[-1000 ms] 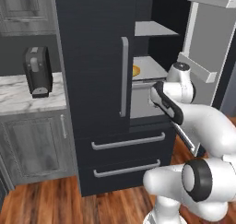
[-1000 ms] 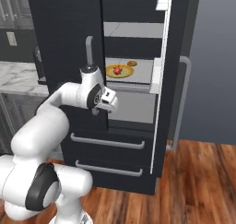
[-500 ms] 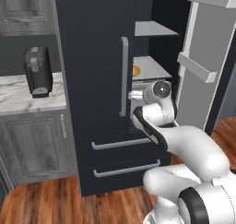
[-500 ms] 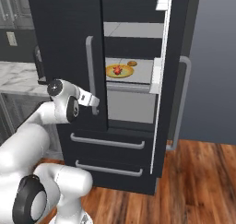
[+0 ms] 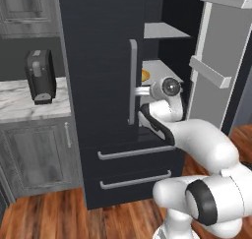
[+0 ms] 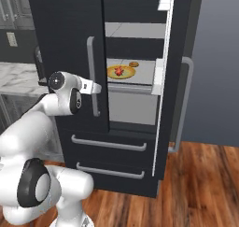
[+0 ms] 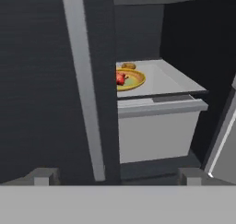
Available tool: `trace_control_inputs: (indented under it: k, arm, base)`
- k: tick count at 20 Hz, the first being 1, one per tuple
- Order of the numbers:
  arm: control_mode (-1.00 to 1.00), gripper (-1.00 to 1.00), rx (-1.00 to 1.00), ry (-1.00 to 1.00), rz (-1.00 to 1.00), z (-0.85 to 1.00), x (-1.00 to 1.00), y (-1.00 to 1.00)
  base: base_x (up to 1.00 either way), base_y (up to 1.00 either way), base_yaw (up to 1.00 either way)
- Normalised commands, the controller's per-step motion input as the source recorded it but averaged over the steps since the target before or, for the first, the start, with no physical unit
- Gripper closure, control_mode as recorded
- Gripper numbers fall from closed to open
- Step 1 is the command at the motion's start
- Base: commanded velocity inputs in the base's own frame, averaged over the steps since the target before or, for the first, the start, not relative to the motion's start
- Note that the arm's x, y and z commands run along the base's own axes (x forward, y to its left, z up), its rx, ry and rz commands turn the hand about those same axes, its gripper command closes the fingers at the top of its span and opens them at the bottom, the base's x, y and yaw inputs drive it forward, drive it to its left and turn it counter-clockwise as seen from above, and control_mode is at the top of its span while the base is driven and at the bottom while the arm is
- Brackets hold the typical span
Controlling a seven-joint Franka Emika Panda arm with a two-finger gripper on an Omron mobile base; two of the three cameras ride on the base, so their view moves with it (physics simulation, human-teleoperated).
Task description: Retrieve the fish from the fridge and place it on the saucepan with marinade on the stove.
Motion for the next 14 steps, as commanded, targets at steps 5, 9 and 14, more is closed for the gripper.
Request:
trace_control_inputs:
  k: [5,9,14]
  arm:
    - [-1.0,-1.0,0.0,0.01,0.0,0.43,0.24,0.5]
    - [-1.0,-1.0,0.0,0.04,0.0,0.12,0.33,0.04]
    - [-1.0,-1.0,0.02,0.01,0.0,0.0,0.12,-0.14]
  base:
    - [0.0,0.0,0.0]
    - [0.0,0.0,0.0]
    - [0.0,0.0,0.0]
